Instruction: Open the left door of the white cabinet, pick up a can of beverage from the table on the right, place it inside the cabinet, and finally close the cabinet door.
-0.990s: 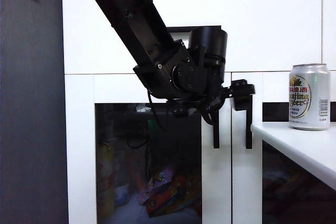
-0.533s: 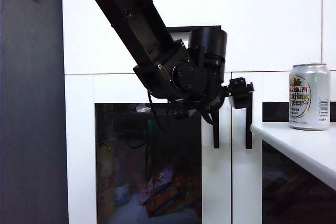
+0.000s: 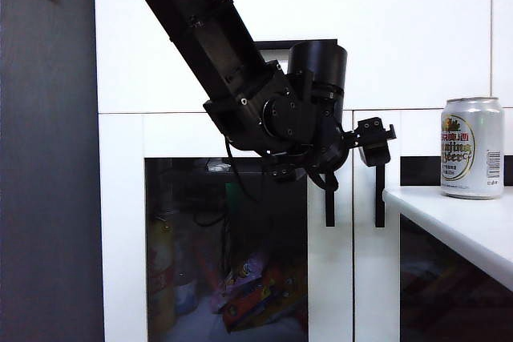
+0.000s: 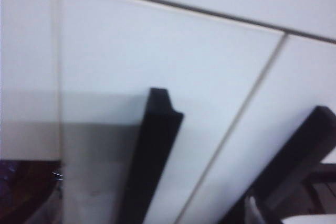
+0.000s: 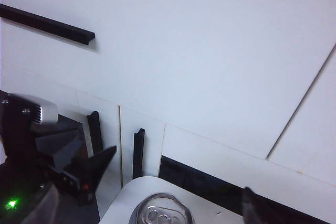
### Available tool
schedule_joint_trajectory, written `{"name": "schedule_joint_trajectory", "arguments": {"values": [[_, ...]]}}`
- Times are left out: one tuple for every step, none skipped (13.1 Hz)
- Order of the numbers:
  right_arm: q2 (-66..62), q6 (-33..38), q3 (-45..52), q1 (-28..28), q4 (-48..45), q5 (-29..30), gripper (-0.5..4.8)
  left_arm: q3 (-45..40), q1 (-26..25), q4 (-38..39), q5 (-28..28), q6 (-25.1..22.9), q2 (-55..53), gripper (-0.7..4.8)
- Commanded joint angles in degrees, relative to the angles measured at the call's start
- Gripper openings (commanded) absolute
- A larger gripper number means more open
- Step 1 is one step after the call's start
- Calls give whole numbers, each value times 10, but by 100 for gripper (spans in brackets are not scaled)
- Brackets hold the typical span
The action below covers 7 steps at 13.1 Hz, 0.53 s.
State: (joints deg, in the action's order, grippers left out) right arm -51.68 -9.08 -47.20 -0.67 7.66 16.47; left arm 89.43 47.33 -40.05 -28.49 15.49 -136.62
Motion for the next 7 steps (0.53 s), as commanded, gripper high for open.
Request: {"name": "schedule_joint_trajectory", "arguments": {"values": [[2,-2,-2,1,-5,-1,479,3,-1,-8,-28,-1,4,331],[2,-2,-2,1,-5,-1,479,3,-2,-7,-27,-1,4,331],[2,-3,-2,1,-5,-1,479,2,-3,-7,-28,-1,3,330],[2,-4,-2,1,-5,-1,479,2,-3,-8,-27,-1,3,319],[2,-4,-2,1,-5,-1,479,2,-3,-8,-24,-1,3,187],[2,-4,-2,1,-5,-1,479,2,-3,-8,-17,-1,3,96],[2,-4,-2,1,-5,-1,479,2,-3,-7,0,-1,3,64]]}}
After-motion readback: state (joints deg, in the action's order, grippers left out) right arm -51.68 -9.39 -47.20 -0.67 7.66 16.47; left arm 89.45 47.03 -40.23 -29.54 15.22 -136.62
